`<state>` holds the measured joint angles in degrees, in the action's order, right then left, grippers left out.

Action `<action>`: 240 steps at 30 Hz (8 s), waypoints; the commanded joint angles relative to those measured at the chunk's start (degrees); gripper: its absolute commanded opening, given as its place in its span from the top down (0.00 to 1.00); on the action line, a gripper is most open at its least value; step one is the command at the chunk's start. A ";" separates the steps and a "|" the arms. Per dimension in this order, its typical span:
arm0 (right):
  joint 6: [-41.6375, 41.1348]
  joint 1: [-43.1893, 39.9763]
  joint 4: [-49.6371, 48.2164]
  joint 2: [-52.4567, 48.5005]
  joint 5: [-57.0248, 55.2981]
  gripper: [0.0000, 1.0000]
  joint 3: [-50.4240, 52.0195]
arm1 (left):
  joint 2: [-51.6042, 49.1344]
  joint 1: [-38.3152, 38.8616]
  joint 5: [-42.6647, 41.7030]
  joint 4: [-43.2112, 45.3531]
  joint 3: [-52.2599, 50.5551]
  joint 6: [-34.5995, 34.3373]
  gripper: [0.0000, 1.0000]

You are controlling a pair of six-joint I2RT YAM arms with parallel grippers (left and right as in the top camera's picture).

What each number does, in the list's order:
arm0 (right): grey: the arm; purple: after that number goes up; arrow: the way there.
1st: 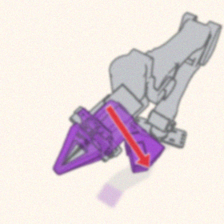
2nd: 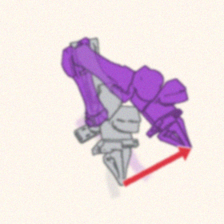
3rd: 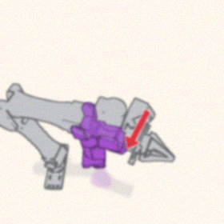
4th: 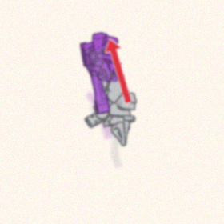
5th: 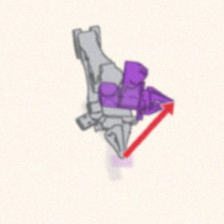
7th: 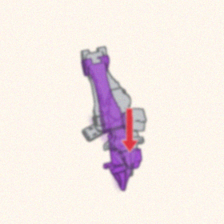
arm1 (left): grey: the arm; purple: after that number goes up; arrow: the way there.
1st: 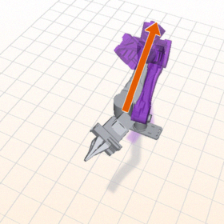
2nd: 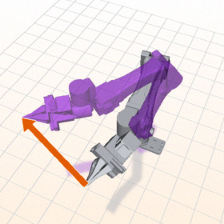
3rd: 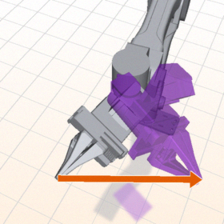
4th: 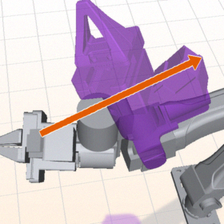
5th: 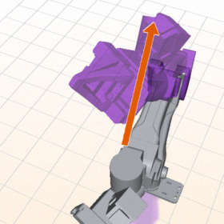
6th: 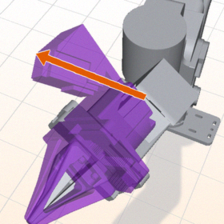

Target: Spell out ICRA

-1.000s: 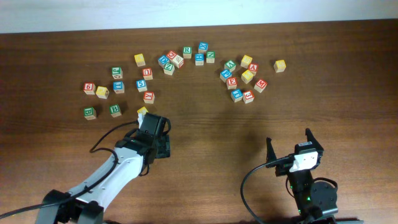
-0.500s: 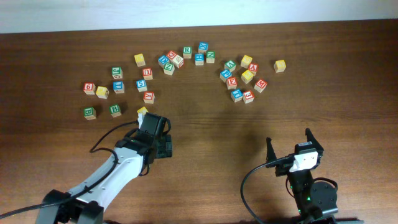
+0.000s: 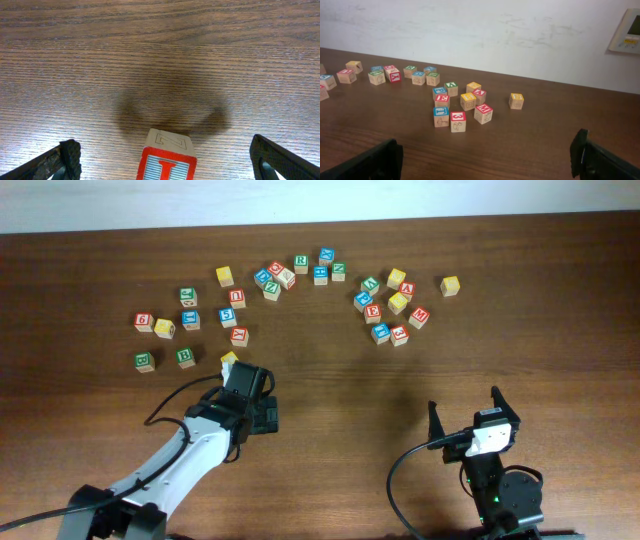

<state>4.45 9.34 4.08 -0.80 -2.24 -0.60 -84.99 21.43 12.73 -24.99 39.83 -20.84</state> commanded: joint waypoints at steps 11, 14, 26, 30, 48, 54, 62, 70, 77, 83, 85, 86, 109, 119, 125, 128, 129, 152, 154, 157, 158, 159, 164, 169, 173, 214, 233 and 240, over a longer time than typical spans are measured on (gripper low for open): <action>-0.68 -0.42 0.46 0.44 0.11 0.02 0.28 | -0.35 0.15 4.04 -2.64 -0.42 -0.13 0.05; -0.68 -0.42 0.46 0.44 0.11 0.02 0.28 | -0.35 0.15 4.02 -2.47 -0.13 -0.11 0.12; -0.68 -0.42 0.46 0.44 0.11 0.02 0.28 | -0.35 0.17 -1.55 -2.95 1.20 1.16 0.47; -0.68 -0.42 0.46 0.44 0.11 0.02 0.28 | -0.35 0.15 -1.38 -3.02 1.20 1.14 0.64; -0.68 -0.42 0.46 0.44 0.11 0.02 0.28 | -0.35 -3.32 2.08 -0.28 1.20 1.25 0.81; -0.68 -0.42 0.46 0.44 0.11 0.02 0.28 | -0.35 -5.53 1.62 -0.11 1.20 5.77 0.77; -0.68 -0.42 0.46 0.44 0.11 0.02 0.28 | -0.35 -5.53 0.96 -0.09 1.20 9.44 0.86; -0.68 -0.42 0.46 0.44 0.11 0.02 0.28 | -0.35 -5.53 -0.98 -0.13 1.20 9.40 0.66; -0.68 -0.42 0.46 0.44 0.11 0.02 0.28 | -0.35 -5.53 -0.96 -0.04 1.20 9.35 0.41; -0.68 -0.42 0.46 0.44 0.11 0.02 0.28 | 2.40 -5.64 -0.90 -1.68 6.73 9.38 0.25; -0.68 -0.42 0.46 0.44 0.11 0.02 0.28 | 4.17 -6.03 -0.87 -2.97 10.25 9.38 0.21; -0.68 -0.42 0.46 0.44 0.11 0.02 0.28 | 5.20 -6.51 -0.87 -3.69 12.37 9.38 0.21; -0.68 -0.42 0.46 0.44 0.11 0.02 0.28 | 11.85 -25.51 -0.94 -19.47 20.20 6.36 0.01; -0.68 -0.42 0.46 0.44 0.11 0.02 0.28 | 11.85 -25.51 -0.94 -19.47 20.20 6.36 0.01; -0.68 -0.42 0.46 0.44 0.11 0.01 0.28 | 11.85 -25.51 -0.94 -19.47 20.20 6.36 0.01; -0.68 -0.42 0.46 0.44 0.11 0.02 0.28 | 11.85 -25.51 -0.94 -19.47 20.20 6.36 0.01; -0.68 -0.42 0.46 0.44 0.11 0.02 0.28 | 11.85 -25.51 -0.94 -19.47 20.20 6.36 0.01; -0.68 -0.42 0.46 0.44 0.11 0.02 0.28 | 11.85 -25.51 -0.94 -19.47 20.20 6.36 0.01; -0.68 -0.42 0.46 0.44 0.11 0.02 0.28 | 11.85 -25.51 -0.94 -19.47 20.20 6.36 0.01; -0.68 -0.42 0.46 0.44 0.11 0.02 0.28 | 11.85 -25.51 -0.94 -19.47 20.20 6.36 0.01; -0.68 -0.42 0.46 0.44 0.11 0.02 0.28 | 11.85 -25.51 -0.94 -19.47 20.20 6.36 0.01; -0.68 -0.42 0.46 0.44 0.11 0.02 0.28 | 11.85 -25.51 -0.94 -19.47 20.20 6.36 0.01; -0.68 -0.42 0.46 0.44 0.11 0.02 0.28 | 11.85 -25.51 -0.94 -19.47 20.20 6.36 0.01; -0.68 -0.42 0.46 0.44 0.11 0.02 0.28 | 11.85 -25.51 -0.94 -19.47 20.20 6.36 0.01; -0.68 -0.42 0.46 0.44 0.11 0.02 0.28 | 11.85 -25.51 -0.94 -19.47 20.20 6.36 0.01; -0.68 -0.42 0.46 0.44 0.11 0.02 0.28 | 11.85 -25.51 -0.94 -19.47 20.20 6.36 0.01; -0.68 -0.42 0.46 0.44 0.11 0.02 0.28 | 11.85 -25.51 -0.94 -19.47 20.20 6.36 0.01; -0.68 -0.42 0.46 0.44 0.11 0.02 0.28 | 11.85 -25.51 -0.94 -19.47 20.20 6.36 0.01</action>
<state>4.45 9.34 4.08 -0.80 -2.22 -0.60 -73.71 -3.79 12.01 -44.40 59.59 -13.52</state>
